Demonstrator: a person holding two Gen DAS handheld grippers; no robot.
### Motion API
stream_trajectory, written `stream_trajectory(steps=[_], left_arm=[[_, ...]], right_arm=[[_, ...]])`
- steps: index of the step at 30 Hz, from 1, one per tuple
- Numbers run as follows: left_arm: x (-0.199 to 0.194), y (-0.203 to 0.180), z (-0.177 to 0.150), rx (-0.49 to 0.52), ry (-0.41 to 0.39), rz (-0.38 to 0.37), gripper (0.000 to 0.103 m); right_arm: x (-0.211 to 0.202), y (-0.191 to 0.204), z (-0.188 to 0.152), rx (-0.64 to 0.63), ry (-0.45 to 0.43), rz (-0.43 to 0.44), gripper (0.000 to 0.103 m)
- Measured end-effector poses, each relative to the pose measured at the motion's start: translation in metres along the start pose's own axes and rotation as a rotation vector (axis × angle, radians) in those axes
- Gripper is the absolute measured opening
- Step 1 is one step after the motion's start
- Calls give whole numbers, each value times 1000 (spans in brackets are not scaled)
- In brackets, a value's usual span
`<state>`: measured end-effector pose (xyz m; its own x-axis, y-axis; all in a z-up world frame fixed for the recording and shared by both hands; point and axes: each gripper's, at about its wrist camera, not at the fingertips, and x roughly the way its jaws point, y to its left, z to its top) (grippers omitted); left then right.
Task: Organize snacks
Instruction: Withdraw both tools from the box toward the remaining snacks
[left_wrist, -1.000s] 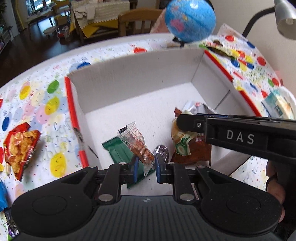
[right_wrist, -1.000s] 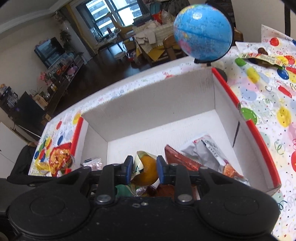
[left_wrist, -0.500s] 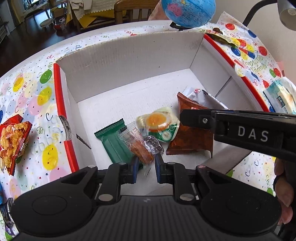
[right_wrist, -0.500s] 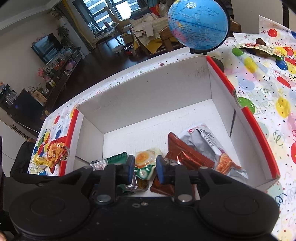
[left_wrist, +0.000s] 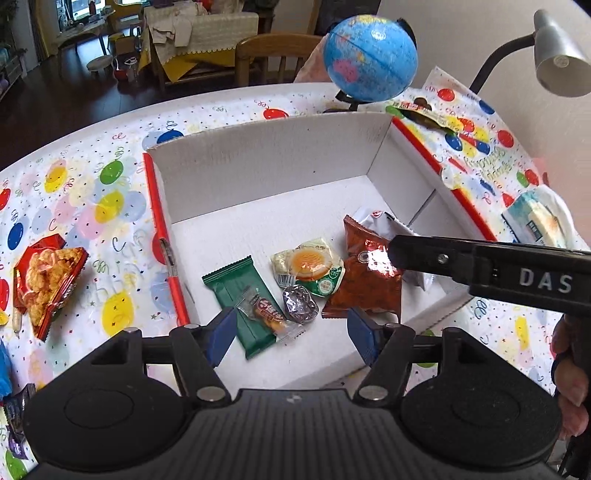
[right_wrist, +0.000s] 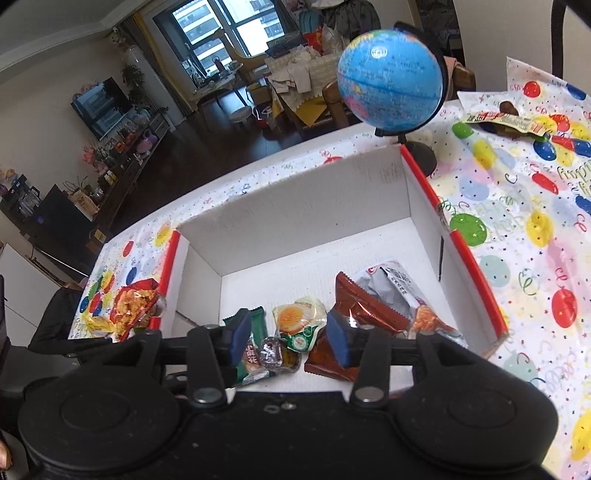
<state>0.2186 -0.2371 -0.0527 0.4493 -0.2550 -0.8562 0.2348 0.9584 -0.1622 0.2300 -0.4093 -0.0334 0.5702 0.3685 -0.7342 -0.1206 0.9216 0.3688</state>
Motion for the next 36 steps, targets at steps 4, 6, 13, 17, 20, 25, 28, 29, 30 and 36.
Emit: stream_trajectory(steps=[4, 6, 13, 17, 20, 25, 28, 29, 30, 36], left_arm=[[-17, 3, -4, -3, -30, -12, 65], [-25, 6, -7, 1, -42, -13, 65], [-54, 23, -17, -9, -86, -10, 66], [-70, 37, -25, -24, -114, 0, 70], [-82, 49, -30, -30, -130, 6, 70], [-101, 71, -44, -43, -158, 20, 70], [-112, 86, -53, -60, -174, 27, 73], [-115, 91, -57, -67, -185, 39, 74], [-119, 96, -61, -74, -199, 56, 75], [-135, 125, -79, -98, -225, 84, 78]], right_arm=[[-15, 9, -3, -26, -24, -2, 58], [-22, 16, -6, -40, -36, -1, 63], [-37, 40, -13, -75, -58, 12, 73], [-41, 57, -17, -89, -71, 20, 80], [-41, 72, -21, -102, -72, 32, 83], [-39, 99, -29, -145, -75, 64, 87], [-37, 115, -35, -161, -78, 84, 90], [-36, 121, -37, -167, -79, 88, 92], [-35, 127, -39, -176, -80, 90, 94], [-25, 162, -53, -231, -74, 107, 97]])
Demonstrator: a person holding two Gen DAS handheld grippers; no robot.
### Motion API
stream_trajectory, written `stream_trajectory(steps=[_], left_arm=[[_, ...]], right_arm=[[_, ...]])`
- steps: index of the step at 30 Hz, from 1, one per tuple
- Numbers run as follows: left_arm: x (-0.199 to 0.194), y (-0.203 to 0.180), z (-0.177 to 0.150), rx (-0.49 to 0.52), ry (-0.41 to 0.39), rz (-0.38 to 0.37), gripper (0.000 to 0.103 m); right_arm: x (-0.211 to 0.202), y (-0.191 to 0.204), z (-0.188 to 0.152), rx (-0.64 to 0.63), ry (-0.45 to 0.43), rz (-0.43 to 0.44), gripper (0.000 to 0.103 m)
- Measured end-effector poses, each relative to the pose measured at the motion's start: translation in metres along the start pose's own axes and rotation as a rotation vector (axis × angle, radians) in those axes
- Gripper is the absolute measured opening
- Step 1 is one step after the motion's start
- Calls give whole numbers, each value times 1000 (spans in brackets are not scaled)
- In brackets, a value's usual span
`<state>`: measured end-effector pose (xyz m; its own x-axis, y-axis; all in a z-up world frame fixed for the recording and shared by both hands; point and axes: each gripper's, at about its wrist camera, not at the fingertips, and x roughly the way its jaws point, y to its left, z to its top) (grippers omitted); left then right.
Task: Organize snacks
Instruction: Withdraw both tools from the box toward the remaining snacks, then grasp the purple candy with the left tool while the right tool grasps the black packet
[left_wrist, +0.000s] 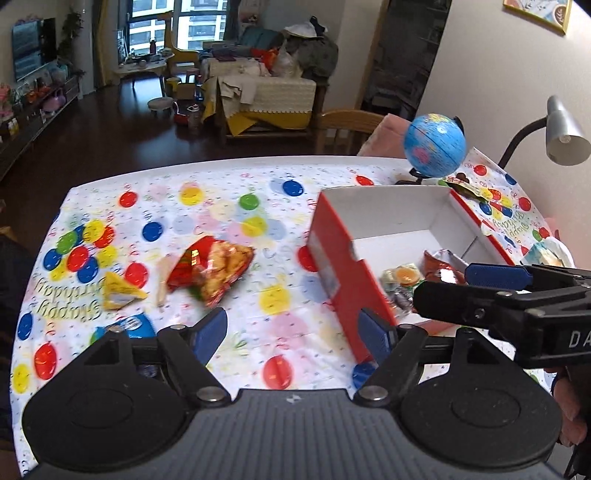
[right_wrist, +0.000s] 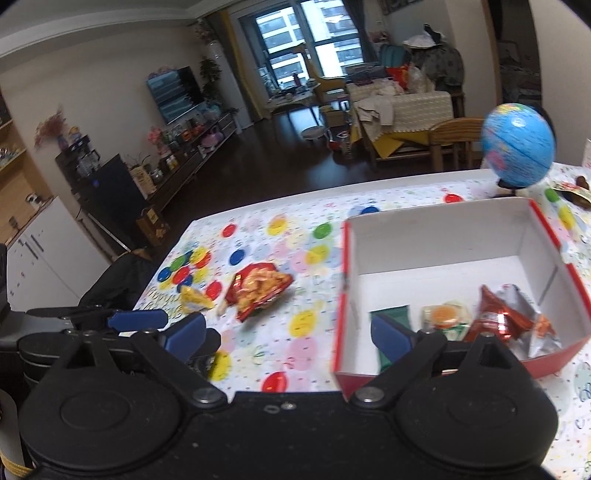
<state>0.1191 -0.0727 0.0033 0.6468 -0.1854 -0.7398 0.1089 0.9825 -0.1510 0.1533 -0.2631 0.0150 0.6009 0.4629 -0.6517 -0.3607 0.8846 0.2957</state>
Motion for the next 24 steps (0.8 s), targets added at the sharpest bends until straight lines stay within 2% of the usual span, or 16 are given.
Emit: stream_trajectory(steps=[7, 13, 24], left_arm=[[-12, 43, -17, -33, 6, 5, 79], [-16, 82, -30, -65, 19, 41, 79], [-5, 137, -57, -104, 72, 74, 79]], right_arm=[[22, 37, -10, -26, 33, 18, 97], [43, 60, -18, -22, 61, 14, 97], [87, 91, -29, -39, 139, -4, 96]])
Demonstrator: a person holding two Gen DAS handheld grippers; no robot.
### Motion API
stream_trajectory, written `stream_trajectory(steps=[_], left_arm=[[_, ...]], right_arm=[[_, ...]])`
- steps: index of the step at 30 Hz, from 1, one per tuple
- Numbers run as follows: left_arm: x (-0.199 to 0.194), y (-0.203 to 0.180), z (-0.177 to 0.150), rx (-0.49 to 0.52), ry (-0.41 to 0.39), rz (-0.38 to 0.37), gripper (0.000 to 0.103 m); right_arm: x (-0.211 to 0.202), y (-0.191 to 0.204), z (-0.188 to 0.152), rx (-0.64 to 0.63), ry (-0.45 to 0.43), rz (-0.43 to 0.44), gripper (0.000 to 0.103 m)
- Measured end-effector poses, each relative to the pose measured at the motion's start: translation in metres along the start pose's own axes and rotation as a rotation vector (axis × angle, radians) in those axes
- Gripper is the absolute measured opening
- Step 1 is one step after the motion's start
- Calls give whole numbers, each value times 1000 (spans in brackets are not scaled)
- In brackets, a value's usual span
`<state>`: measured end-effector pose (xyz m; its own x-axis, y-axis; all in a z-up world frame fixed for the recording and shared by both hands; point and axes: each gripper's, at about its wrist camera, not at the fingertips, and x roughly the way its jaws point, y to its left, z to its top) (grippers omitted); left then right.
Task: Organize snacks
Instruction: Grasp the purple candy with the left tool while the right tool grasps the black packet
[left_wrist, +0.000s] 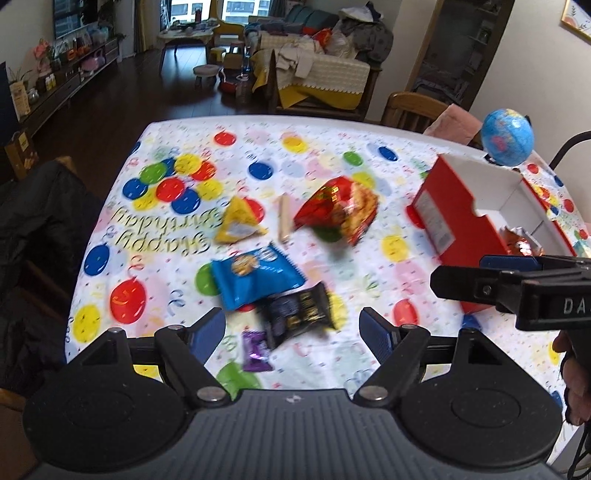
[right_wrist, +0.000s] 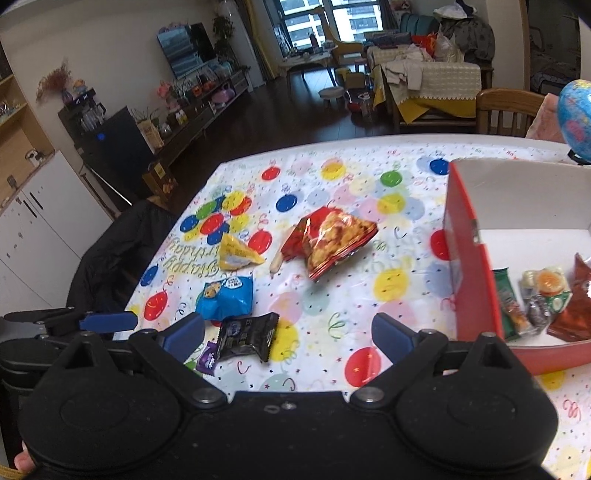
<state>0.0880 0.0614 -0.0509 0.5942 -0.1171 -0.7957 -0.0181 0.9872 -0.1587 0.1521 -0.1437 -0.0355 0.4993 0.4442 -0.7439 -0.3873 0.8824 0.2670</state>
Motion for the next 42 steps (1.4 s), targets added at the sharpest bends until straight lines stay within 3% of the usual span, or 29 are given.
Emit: stream_trajectory(steps=[11, 26, 28, 33, 35, 40, 42], left_arm=[[31, 29, -20, -31, 49, 29, 79], [68, 33, -37, -19, 77, 73, 78], [72, 31, -38, -3, 79, 74, 69], [75, 25, -38, 20, 66, 66, 68], [76, 22, -39, 31, 66, 63, 63], [81, 15, -41, 55, 65, 57, 53], [83, 14, -41, 61, 68, 54, 48]], right_arm=[[55, 19, -6, -18, 115, -8, 90], [127, 39, -6, -45, 234, -26, 86], [133, 41, -6, -47, 247, -28, 86], [144, 50, -7, -78, 266, -29, 86], [147, 52, -7, -86, 271, -33, 85], [150, 57, -8, -113, 274, -42, 76], [150, 57, -9, -115, 265, -48, 66]])
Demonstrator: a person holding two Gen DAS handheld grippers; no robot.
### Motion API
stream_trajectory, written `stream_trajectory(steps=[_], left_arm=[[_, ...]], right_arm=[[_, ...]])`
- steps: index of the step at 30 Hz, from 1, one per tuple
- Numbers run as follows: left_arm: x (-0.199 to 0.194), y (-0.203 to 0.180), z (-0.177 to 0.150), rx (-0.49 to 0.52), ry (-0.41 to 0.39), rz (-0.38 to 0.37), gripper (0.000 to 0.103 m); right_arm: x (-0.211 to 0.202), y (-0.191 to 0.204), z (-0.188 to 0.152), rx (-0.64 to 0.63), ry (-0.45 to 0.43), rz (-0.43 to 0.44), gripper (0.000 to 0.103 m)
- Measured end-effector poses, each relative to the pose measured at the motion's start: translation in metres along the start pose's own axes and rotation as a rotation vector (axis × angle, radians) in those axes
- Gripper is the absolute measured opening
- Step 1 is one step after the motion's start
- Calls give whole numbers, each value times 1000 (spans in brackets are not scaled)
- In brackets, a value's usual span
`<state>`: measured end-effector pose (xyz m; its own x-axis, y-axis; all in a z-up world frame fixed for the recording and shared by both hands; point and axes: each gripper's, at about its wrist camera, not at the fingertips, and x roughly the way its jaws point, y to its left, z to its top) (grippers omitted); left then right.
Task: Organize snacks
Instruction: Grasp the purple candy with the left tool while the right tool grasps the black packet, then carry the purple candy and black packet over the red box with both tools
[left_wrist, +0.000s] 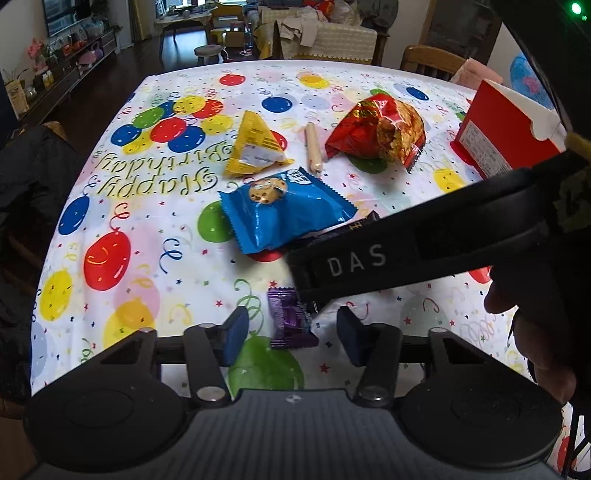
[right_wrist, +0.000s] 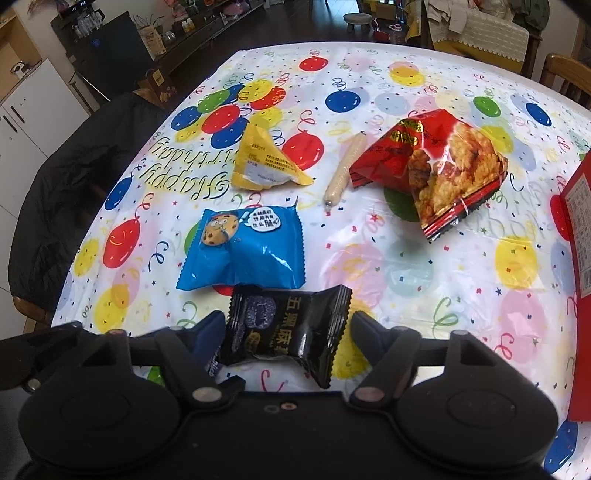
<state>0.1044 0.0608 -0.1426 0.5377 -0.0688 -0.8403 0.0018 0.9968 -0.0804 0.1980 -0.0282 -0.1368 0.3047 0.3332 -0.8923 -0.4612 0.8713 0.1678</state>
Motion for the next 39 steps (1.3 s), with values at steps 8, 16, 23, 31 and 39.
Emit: stream_trajectory(steps=[8, 16, 23, 31, 39], left_arm=[[3, -2, 4, 19, 0, -5, 31], [-1, -4, 2, 25, 1, -25, 21], [-8, -2, -1, 10, 2, -19, 21], [-27, -4, 0, -12, -9, -21, 21], [-51, -24, 5, -7, -28, -30, 21]], right_arm=[[-2, -3, -1, 12, -11, -9, 55], [-8, -8, -7, 45, -10, 1, 47], [-23, -18, -15, 83, -32, -3, 45], [-53, -28, -23, 112, -72, 19, 44], [-91, -40, -34, 131, -113, 40, 44]])
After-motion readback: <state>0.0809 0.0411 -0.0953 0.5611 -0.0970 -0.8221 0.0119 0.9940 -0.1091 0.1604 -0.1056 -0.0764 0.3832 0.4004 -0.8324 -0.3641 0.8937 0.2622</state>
